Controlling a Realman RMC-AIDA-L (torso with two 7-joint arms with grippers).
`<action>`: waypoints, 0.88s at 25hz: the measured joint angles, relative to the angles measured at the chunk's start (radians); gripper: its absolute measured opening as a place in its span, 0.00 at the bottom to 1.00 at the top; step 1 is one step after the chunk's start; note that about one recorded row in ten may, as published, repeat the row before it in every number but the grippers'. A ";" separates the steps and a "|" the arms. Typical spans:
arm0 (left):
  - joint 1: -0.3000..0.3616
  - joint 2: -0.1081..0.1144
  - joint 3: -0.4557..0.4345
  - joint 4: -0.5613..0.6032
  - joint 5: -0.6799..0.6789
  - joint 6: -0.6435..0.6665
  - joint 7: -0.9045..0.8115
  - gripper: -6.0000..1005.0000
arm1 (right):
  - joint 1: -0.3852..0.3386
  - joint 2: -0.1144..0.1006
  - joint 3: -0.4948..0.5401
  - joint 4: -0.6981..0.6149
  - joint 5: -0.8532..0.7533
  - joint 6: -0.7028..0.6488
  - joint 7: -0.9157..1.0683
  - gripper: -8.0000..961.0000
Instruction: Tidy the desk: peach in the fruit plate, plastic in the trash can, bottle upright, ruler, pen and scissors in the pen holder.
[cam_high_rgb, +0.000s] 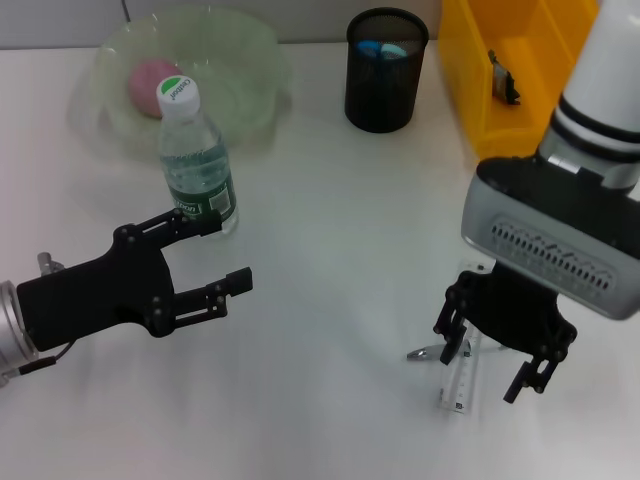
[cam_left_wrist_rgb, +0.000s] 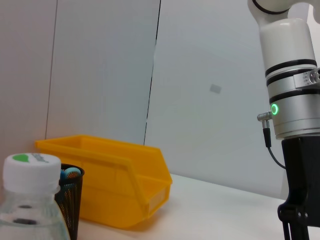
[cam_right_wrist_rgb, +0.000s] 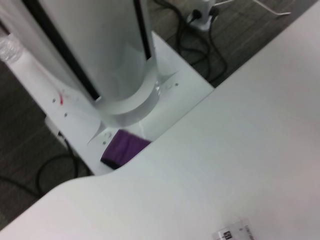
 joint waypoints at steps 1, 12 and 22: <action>0.000 0.001 0.002 0.005 0.000 0.002 0.000 0.79 | -0.002 0.001 -0.013 -0.003 0.001 0.005 0.000 0.68; 0.000 0.003 0.005 0.028 0.005 0.005 -0.014 0.79 | -0.035 0.004 -0.199 -0.036 0.050 0.133 -0.001 0.68; 0.004 0.001 0.005 0.044 0.005 0.016 -0.032 0.79 | -0.048 0.004 -0.276 -0.045 0.069 0.182 -0.001 0.68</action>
